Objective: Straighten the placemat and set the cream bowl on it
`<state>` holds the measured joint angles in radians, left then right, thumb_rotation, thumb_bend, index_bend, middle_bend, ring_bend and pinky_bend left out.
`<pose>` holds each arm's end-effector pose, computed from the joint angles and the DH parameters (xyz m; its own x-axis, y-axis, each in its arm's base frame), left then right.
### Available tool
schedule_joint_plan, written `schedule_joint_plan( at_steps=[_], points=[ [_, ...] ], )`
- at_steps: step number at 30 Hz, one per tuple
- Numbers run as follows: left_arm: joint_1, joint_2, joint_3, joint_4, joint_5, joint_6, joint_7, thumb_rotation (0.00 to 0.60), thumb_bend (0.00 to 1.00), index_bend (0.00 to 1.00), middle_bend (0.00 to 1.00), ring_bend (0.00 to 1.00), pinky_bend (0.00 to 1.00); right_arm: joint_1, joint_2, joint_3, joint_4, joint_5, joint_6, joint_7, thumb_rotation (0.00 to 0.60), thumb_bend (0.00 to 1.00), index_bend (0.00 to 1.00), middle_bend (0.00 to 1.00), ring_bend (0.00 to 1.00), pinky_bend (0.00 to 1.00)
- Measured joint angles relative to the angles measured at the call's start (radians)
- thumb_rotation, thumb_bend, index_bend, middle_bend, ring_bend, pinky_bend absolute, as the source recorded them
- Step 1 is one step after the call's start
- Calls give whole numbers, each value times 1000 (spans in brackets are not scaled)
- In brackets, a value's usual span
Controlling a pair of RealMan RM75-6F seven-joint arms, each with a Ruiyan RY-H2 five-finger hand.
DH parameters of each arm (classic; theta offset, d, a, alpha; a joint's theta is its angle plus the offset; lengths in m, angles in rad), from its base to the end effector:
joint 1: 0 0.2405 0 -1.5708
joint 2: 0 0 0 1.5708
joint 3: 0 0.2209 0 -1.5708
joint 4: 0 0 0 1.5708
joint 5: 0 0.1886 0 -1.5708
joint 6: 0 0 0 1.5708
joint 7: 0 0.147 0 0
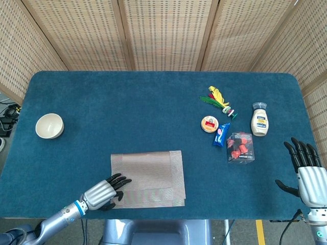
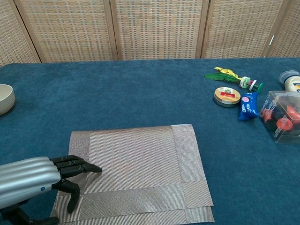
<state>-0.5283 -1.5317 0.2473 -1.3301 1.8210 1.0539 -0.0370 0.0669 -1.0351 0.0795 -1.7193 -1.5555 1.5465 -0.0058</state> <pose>-0.1992 0.1812 -0.0330 0.6140 0.4224 0.6668 0.6802 -0.7117 -0.1754 -0.2470 -0.1785 0.1867 0.3774 0.0797 0.9226 -0.9222 -0.0580 0.3823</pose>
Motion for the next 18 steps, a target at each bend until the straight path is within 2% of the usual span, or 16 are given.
schedule_joint_plan(
  at_steps=[11,18],
  points=[
    [5,-7,-8,-6,-22,0,27,600,461,569,0,0,0,-1,2,1,0,-1,3,7,600,0,0,0,0,0],
    [9,-11,-12,-3,-34,2,35,600,577,621,0,0,0,-2,4,0,0,-2,3,13,600,0,0,0,0,0]
  ],
)
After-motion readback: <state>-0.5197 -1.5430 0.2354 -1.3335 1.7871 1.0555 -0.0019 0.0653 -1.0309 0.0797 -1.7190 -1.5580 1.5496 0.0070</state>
